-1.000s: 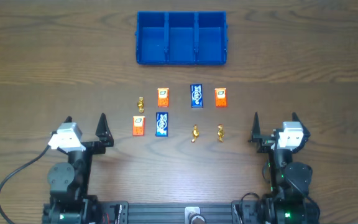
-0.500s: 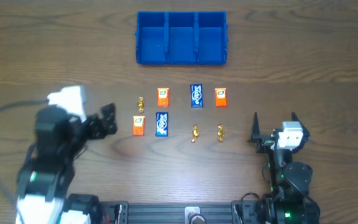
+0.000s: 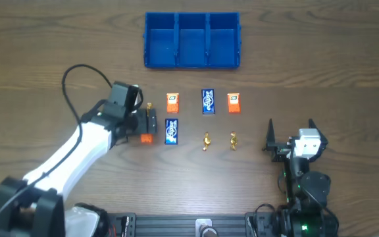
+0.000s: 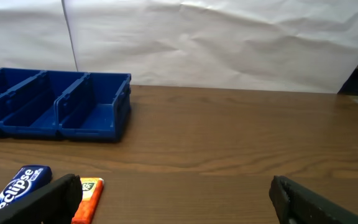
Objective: Sort Candies Into Trays
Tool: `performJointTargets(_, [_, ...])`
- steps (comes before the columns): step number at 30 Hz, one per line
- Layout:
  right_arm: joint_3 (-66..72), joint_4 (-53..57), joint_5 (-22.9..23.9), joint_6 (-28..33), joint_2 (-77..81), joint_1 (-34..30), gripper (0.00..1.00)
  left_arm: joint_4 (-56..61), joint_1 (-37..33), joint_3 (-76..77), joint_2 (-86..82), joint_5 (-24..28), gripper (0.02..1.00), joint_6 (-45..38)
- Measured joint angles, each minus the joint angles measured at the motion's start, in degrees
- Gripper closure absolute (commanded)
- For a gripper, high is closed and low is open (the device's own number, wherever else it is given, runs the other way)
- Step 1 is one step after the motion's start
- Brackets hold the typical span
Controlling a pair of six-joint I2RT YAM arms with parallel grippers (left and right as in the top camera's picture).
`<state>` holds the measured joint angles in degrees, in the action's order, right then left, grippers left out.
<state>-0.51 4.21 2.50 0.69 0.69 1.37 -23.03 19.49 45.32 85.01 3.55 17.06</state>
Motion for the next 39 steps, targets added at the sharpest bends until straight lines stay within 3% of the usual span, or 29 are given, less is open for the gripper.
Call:
performJointTargets(9, [0.0, 0.0, 0.0, 0.0, 0.0, 0.0, 0.003, -2.0, 4.9, 5.8, 11.3, -2.3, 0.040, 1.1])
performJointTargets(20, [0.0, 0.0, 0.0, 0.0, 0.0, 0.0, 0.003, -8.4, 5.2, 5.8, 12.2, -2.9, 0.060, 3.7])
performJointTargets(26, [0.0, 0.0, 0.0, 0.0, 0.0, 0.0, 0.003, -7.9, 6.7, 6.1, 12.8, -2.7, 0.432, 4.6])
performJointTargets(30, [0.0, 0.0, 0.0, 0.0, 0.0, 0.0, 0.003, -7.9, 6.8, 6.1, 12.9, -2.9, 0.595, 5.4])
performJointTargets(35, [0.0, 0.0, 0.0, 0.0, 0.0, 0.0, 0.003, -7.9, 6.8, 6.1, 12.9, -2.9, 0.691, 5.7])
performJointTargets(39, [0.0, 0.0, 0.0, 0.0, 0.0, 0.0, 0.003, -7.6, 6.8, 6.1, 12.9, -2.9, 0.693, 6.2])
